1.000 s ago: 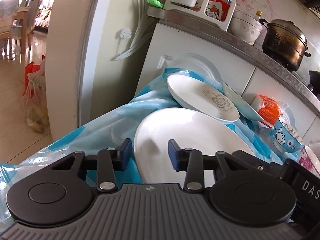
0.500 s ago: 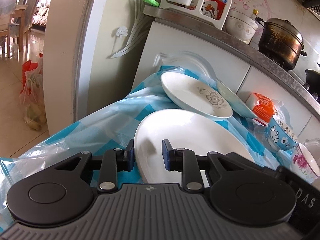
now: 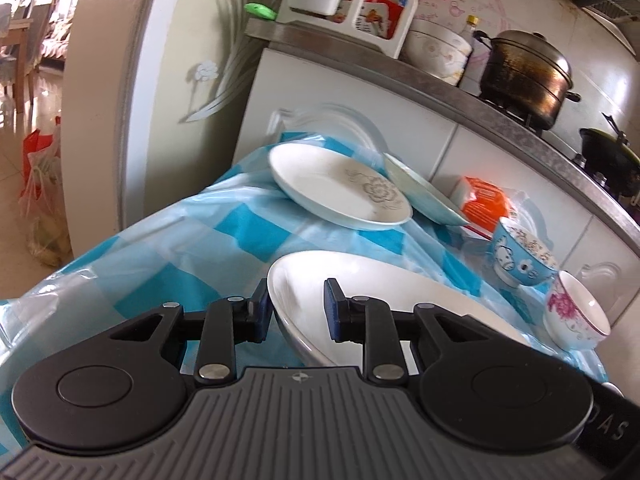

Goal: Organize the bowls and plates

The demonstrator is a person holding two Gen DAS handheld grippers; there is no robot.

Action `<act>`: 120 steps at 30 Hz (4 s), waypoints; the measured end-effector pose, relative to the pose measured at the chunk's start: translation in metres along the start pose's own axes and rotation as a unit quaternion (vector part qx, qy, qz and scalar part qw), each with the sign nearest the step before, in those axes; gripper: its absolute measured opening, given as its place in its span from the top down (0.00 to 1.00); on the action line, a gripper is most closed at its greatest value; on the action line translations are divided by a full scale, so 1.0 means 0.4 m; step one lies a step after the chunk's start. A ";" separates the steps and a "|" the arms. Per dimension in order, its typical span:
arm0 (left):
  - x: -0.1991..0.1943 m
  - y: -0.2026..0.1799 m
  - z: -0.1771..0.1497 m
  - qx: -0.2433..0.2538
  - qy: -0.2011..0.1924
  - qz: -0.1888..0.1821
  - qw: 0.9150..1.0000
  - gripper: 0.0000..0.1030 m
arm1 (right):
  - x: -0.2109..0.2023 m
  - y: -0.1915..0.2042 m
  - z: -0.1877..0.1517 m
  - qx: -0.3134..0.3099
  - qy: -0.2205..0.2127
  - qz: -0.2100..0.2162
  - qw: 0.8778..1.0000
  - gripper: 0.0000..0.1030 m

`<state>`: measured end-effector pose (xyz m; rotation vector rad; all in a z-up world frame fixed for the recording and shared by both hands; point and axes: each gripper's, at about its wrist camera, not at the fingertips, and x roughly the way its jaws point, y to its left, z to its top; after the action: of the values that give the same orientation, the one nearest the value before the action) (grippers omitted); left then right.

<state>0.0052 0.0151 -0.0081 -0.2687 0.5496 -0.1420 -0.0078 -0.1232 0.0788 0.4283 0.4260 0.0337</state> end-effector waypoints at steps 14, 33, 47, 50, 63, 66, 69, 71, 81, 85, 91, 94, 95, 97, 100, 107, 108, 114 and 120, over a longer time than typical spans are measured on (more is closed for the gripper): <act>-0.045 -0.085 -0.048 0.044 -0.002 -0.028 0.999 0.74 | -0.095 -0.050 -0.044 0.005 0.005 -0.042 0.999 0.14; -0.064 -0.041 -0.072 0.051 -0.001 -0.012 0.999 0.75 | -0.126 -0.047 -0.080 0.005 0.046 -0.036 0.998 0.12; -0.184 -0.002 -0.069 0.054 -0.004 -0.010 0.998 0.49 | -0.250 -0.015 -0.104 0.010 0.032 -0.023 0.999 0.03; -0.218 0.000 -0.069 0.061 -0.004 -0.013 0.998 0.34 | -0.286 -0.008 -0.109 -0.003 0.017 -0.034 0.999 0.01; -0.285 0.027 -0.027 0.057 -0.018 -0.024 0.998 0.00 | -0.364 -0.008 -0.099 -0.067 -0.006 -0.044 0.997 0.01; -0.260 0.029 0.002 0.060 -0.019 -0.026 0.998 0.00 | -0.338 -0.027 -0.085 -0.039 0.010 -0.035 0.999 0.01; -0.223 0.036 0.036 0.063 -0.025 -0.028 0.997 0.00 | -0.304 -0.042 -0.050 -0.001 0.028 -0.029 0.999 0.01; -0.189 0.044 0.065 0.055 -0.022 -0.028 0.998 0.00 | -0.278 -0.049 -0.020 0.017 0.032 -0.012 0.999 0.01; 0.019 0.073 0.199 0.046 0.021 -0.044 0.998 0.00 | -0.049 -0.077 0.165 0.090 0.070 0.006 0.993 0.01; 0.104 0.093 0.234 0.023 0.043 -0.069 0.996 0.00 | 0.060 -0.092 0.221 0.105 0.076 0.018 0.991 0.01; 0.223 0.102 0.270 -0.007 0.052 -0.072 0.996 0.12 | 0.233 -0.116 0.270 0.144 0.103 0.062 0.982 0.01; 0.279 0.108 0.279 -0.023 0.063 -0.071 0.995 0.32 | 0.303 -0.130 0.283 0.171 0.116 0.086 0.975 0.05; 0.295 0.110 0.281 -0.027 0.066 -0.067 0.995 0.38 | 0.326 -0.134 0.285 0.176 0.122 0.092 0.973 0.06; 0.322 0.111 0.284 -0.030 0.072 -0.059 0.995 0.49 | 0.363 -0.134 0.290 0.170 0.130 0.088 0.973 0.06; 0.360 0.113 0.290 -0.038 0.083 -0.056 0.994 0.56 | 0.408 -0.140 0.296 0.168 0.137 0.084 0.973 0.08; 0.413 0.118 0.283 -0.045 0.101 -0.055 0.992 0.67 | 0.482 -0.156 0.293 0.183 0.151 0.099 0.966 0.16; 0.417 0.119 0.283 -0.046 0.101 -0.056 0.992 0.67 | 0.489 -0.156 0.289 0.184 0.155 0.102 0.965 0.16; 0.423 0.116 0.285 -0.033 0.095 -0.052 0.994 0.69 | 0.515 -0.135 0.276 0.168 0.165 0.105 0.966 0.15; 0.405 0.099 0.280 0.000 0.072 -0.038 0.997 0.72 | 0.510 -0.100 0.277 0.127 0.166 0.093 0.974 0.15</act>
<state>0.2041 0.0438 -0.0082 -0.2817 0.6833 -0.2373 0.2211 -0.1788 0.0734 0.7184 0.7228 0.2371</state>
